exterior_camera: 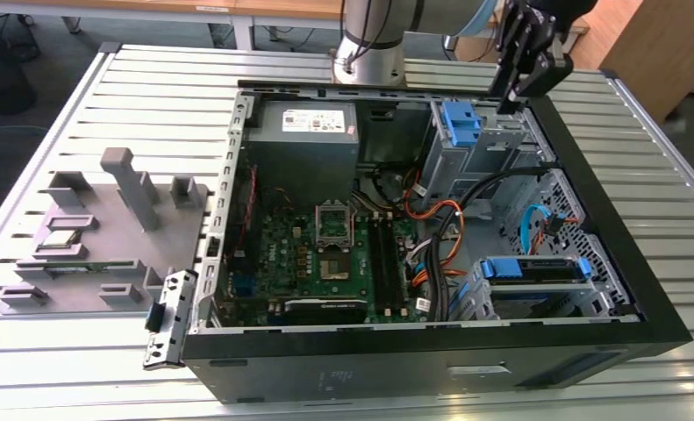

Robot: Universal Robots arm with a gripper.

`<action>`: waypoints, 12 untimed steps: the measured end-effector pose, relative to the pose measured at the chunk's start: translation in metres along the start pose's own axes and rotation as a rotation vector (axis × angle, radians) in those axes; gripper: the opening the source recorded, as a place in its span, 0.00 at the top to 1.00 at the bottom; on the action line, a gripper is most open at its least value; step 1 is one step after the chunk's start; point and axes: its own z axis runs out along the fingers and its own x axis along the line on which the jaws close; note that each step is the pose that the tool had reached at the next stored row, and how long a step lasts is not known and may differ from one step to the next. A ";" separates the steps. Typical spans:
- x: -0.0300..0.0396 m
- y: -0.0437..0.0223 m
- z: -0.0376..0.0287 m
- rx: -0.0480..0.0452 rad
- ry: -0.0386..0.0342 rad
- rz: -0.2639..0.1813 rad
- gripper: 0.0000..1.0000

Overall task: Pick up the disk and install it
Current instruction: 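Insert the disk into the insertion slot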

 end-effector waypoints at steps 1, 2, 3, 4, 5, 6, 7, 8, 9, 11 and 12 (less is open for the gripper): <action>0.0008 0.0000 0.0000 0.0000 0.0000 0.000 0.58; 0.0019 -0.0001 -0.0001 0.0000 0.0001 0.000 0.58; 0.0032 -0.0001 -0.0002 0.0000 0.0000 0.000 0.58; 0.0048 -0.0002 -0.0002 0.0000 0.0000 0.000 0.58; 0.0070 -0.0003 -0.0003 0.0000 0.0000 0.000 0.58; 0.0096 -0.0003 -0.0004 0.0001 -0.0001 0.000 0.58; 0.0123 -0.0004 -0.0004 0.0001 -0.0002 0.000 0.58; 0.0151 -0.0005 -0.0006 0.0000 0.0000 0.000 0.58; 0.0181 -0.0006 -0.0008 0.0000 0.0002 0.000 0.58; 0.0243 -0.0007 -0.0010 0.0000 0.0001 0.000 0.58; 0.0277 -0.0008 -0.0012 0.0000 0.0002 0.000 0.58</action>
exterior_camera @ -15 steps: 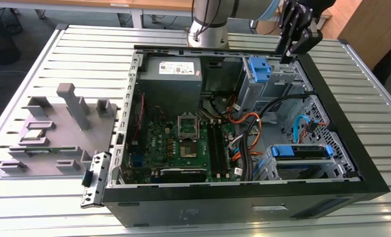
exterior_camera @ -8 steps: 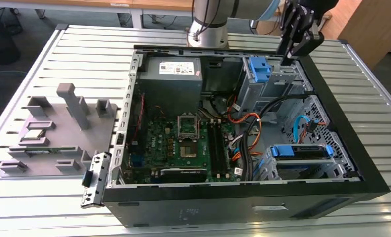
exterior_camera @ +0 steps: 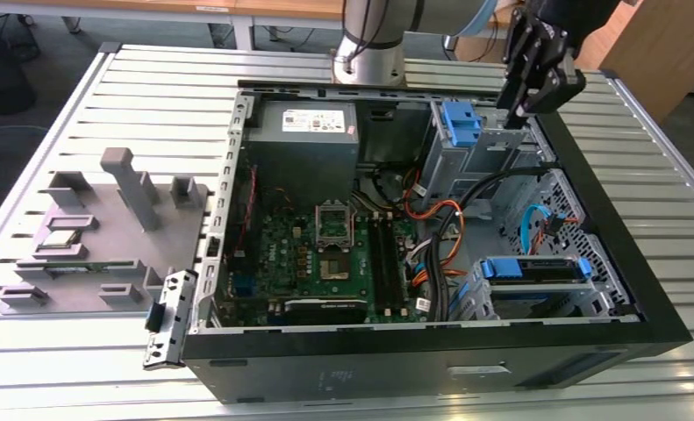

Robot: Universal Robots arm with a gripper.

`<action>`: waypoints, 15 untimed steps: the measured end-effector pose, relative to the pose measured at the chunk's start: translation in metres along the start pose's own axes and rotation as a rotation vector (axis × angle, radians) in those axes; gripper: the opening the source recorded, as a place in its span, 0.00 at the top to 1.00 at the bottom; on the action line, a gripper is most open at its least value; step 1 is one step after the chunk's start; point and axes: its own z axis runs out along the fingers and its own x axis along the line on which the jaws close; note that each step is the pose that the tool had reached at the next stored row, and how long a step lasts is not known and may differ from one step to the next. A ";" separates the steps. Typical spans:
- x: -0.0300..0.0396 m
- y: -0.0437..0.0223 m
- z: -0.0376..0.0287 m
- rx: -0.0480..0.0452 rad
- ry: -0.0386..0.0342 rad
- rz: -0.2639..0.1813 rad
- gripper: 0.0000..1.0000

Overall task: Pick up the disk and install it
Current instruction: 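Insert the disk into the insertion slot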

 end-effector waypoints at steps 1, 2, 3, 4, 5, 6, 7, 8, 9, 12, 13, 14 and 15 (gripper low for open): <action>0.0032 -0.0001 -0.0001 0.0000 -0.0002 0.000 0.58; 0.0079 -0.0002 -0.0002 0.0000 -0.0003 0.000 0.58; 0.0113 -0.0003 -0.0004 0.0000 -0.0001 0.000 0.58; 0.0146 -0.0004 -0.0006 0.0000 -0.0001 0.000 0.58; 0.0180 -0.0005 -0.0007 0.0000 -0.0002 0.000 0.58; 0.0214 -0.0006 -0.0008 0.0001 -0.0003 0.000 0.58; 0.0248 -0.0007 -0.0010 0.0000 -0.0001 0.000 0.58; 0.0282 -0.0008 -0.0012 0.0000 -0.0001 0.000 0.58; 0.0318 -0.0009 -0.0012 0.0001 -0.0003 0.000 0.58; 0.0421 -0.0011 -0.0017 0.0000 -0.0002 0.000 0.58; 0.0455 -0.0012 -0.0018 0.0000 -0.0003 0.000 0.58; 0.0489 -0.0013 -0.0020 0.0000 -0.0002 0.000 0.58; 0.0523 -0.0014 -0.0022 0.0000 -0.0001 0.000 0.58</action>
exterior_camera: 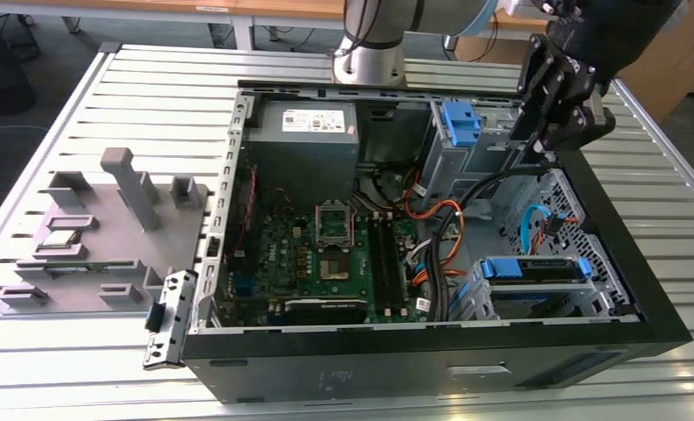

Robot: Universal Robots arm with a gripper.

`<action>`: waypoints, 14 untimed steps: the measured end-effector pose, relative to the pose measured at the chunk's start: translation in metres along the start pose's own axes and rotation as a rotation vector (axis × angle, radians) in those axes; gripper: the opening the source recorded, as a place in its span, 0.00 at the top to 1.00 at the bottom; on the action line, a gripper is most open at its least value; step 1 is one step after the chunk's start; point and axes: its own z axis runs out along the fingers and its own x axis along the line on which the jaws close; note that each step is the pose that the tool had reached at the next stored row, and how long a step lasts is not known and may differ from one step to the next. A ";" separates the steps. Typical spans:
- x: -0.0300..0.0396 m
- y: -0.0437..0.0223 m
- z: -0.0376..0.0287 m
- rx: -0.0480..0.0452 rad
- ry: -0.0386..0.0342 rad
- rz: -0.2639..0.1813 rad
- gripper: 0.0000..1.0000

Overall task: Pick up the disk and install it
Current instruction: 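Insert the disk into the insertion slot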

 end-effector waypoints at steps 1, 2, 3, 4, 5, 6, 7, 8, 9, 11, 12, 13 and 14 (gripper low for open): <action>0.0038 -0.0001 -0.0001 0.0000 0.0000 0.000 0.58; 0.0072 -0.0002 -0.0002 0.0000 -0.0001 0.000 0.58; 0.0105 -0.0003 -0.0005 0.0000 0.0000 0.000 0.58; 0.0140 -0.0004 -0.0006 0.0000 0.0000 0.000 0.58; 0.0174 -0.0005 -0.0007 0.0000 -0.0001 0.000 0.58; 0.0207 -0.0006 -0.0008 0.0000 -0.0002 0.000 0.58; 0.0241 -0.0007 -0.0010 0.0000 0.0000 0.000 0.58; 0.0278 -0.0008 -0.0012 0.0000 -0.0001 0.000 0.58; 0.0312 -0.0008 -0.0012 0.0000 -0.0002 0.000 0.58; 0.0379 -0.0010 -0.0016 0.0000 0.0001 0.000 0.58; 0.0414 -0.0011 -0.0017 0.0000 0.0000 0.000 0.58; 0.0447 -0.0012 -0.0018 0.0000 -0.0001 0.000 0.58; 0.0480 -0.0013 -0.0020 0.0000 -0.0001 0.000 0.58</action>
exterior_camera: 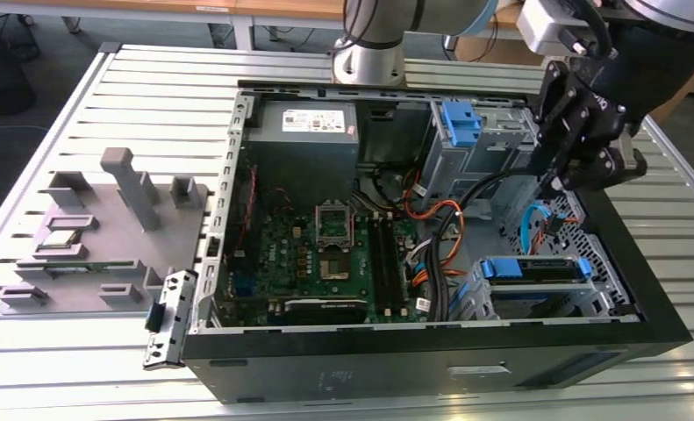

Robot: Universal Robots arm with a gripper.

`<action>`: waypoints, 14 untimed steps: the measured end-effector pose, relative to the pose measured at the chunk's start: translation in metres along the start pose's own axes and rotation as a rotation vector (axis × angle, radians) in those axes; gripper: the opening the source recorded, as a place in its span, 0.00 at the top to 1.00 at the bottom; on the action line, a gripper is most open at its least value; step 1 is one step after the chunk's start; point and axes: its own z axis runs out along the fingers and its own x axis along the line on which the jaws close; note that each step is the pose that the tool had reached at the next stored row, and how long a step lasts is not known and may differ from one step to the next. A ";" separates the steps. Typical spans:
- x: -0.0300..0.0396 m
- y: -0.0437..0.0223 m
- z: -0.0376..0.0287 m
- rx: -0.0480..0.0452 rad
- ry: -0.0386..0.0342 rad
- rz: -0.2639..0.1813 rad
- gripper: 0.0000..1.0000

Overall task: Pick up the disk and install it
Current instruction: 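Insert the disk into the insertion slot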

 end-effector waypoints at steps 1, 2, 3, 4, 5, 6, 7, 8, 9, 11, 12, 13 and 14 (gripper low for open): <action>0.0035 -0.0001 -0.0002 0.0000 0.0001 0.000 0.58; 0.0066 -0.0002 -0.0003 0.0000 0.0001 0.000 0.58; 0.0096 -0.0003 -0.0004 0.0000 0.0000 0.000 0.58; 0.0127 -0.0003 -0.0005 0.0000 0.0000 0.000 0.58; 0.0160 -0.0004 -0.0008 0.0000 0.0002 0.000 0.58; 0.0192 -0.0005 -0.0008 0.0000 0.0000 0.000 0.58; 0.0225 -0.0006 -0.0009 0.0000 -0.0001 0.000 0.58; 0.0258 -0.0007 -0.0011 0.0000 -0.0001 0.000 0.58; 0.0291 -0.0008 -0.0013 0.0000 0.0001 0.000 0.58; 0.0322 -0.0008 -0.0014 0.0000 0.0000 0.000 0.58; 0.0329 -0.0009 -0.0018 0.0000 -0.0002 0.000 0.58; 0.0334 -0.0009 -0.0025 0.0000 -0.0009 0.000 0.58; 0.0337 -0.0009 -0.0036 0.0000 -0.0020 0.000 0.58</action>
